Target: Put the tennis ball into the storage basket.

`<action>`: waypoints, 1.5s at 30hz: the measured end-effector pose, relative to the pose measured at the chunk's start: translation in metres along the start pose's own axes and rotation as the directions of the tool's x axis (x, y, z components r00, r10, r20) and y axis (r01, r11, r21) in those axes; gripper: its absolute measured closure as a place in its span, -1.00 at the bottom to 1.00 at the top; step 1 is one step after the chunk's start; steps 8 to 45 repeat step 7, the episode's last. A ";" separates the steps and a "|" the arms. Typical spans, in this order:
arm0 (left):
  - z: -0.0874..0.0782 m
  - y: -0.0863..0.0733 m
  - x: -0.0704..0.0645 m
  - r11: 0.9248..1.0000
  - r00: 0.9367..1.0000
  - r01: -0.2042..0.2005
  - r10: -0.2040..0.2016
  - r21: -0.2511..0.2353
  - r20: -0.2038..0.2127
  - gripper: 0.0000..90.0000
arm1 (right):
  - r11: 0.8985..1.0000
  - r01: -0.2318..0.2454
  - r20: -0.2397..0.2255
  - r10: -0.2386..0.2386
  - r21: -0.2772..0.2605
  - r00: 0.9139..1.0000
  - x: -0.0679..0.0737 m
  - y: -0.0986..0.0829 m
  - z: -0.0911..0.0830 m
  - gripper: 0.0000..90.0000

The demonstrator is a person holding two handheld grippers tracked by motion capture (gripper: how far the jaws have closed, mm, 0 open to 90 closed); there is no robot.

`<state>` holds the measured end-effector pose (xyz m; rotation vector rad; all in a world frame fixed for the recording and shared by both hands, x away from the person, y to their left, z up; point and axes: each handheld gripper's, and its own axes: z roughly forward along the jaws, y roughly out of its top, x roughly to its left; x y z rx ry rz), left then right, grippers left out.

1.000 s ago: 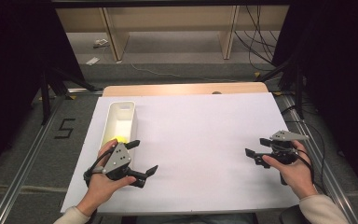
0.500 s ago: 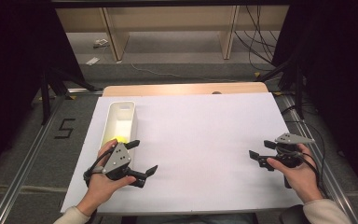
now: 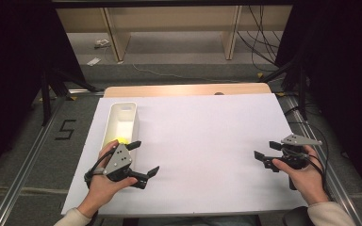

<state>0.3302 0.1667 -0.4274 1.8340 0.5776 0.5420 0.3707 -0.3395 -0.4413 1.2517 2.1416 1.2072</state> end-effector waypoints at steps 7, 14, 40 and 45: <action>0.001 0.001 0.000 1.000 1.000 -0.002 0.002 -0.003 0.000 -1.00 | 1.000 -0.006 0.000 0.006 -0.010 1.000 -0.002 -0.001 -0.002 -0.54; 0.001 0.001 0.000 1.000 1.000 -0.002 0.002 -0.003 0.000 -1.00 | 1.000 -0.006 0.000 0.006 -0.010 1.000 -0.002 -0.001 -0.002 -0.54; 0.001 0.001 0.000 1.000 1.000 -0.002 0.002 -0.003 0.000 -1.00 | 1.000 -0.006 0.000 0.006 -0.010 1.000 -0.002 -0.001 -0.002 -0.54; 0.001 0.001 0.000 1.000 1.000 -0.002 0.002 -0.003 0.000 -1.00 | 1.000 -0.006 0.000 0.006 -0.010 1.000 -0.002 -0.001 -0.002 -0.54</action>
